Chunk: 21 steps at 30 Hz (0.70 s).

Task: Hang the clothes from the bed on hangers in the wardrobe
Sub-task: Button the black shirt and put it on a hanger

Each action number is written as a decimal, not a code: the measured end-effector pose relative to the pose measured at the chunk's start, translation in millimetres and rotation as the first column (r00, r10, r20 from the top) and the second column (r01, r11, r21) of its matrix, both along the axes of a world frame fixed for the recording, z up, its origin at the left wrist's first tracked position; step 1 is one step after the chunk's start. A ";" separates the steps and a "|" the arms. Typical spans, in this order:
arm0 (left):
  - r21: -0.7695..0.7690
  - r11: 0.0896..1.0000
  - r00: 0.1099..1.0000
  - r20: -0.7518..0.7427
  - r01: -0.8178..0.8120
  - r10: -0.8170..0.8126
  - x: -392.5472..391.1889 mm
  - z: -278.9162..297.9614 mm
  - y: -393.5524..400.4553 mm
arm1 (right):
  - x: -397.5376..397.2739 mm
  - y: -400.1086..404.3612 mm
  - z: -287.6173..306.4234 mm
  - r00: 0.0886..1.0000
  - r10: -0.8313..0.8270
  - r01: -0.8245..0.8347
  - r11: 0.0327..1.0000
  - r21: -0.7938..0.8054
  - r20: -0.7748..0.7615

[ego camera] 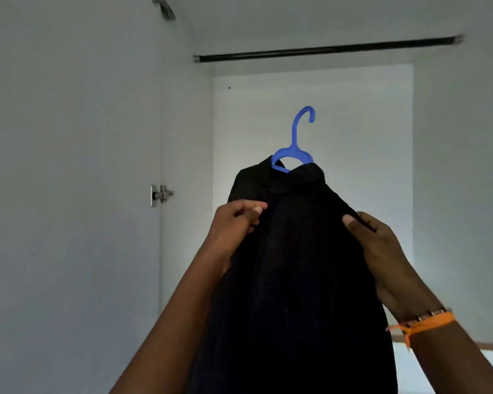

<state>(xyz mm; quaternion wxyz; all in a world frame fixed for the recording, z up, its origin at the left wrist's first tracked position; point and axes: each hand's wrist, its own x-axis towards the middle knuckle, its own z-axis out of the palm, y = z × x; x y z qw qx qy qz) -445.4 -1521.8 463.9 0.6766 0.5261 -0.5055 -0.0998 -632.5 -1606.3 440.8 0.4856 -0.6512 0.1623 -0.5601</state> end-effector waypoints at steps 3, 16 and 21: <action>0.008 0.999 0.997 0.068 -0.039 0.039 43.5 19.5 -43.3 | 59.3 -59.5 51.9 0.997 -0.053 0.058 0.993 -0.107 0.054; -0.171 0.968 0.907 0.348 -0.186 0.236 246.4 165.0 -230.1 | 345.3 -274.8 285.0 0.974 -0.201 0.224 0.914 -0.338 0.104; -0.269 0.935 0.904 0.298 -0.229 0.307 307.2 201.4 -278.1 | 412.6 -328.3 359.3 0.967 -0.219 0.251 0.903 -0.349 0.128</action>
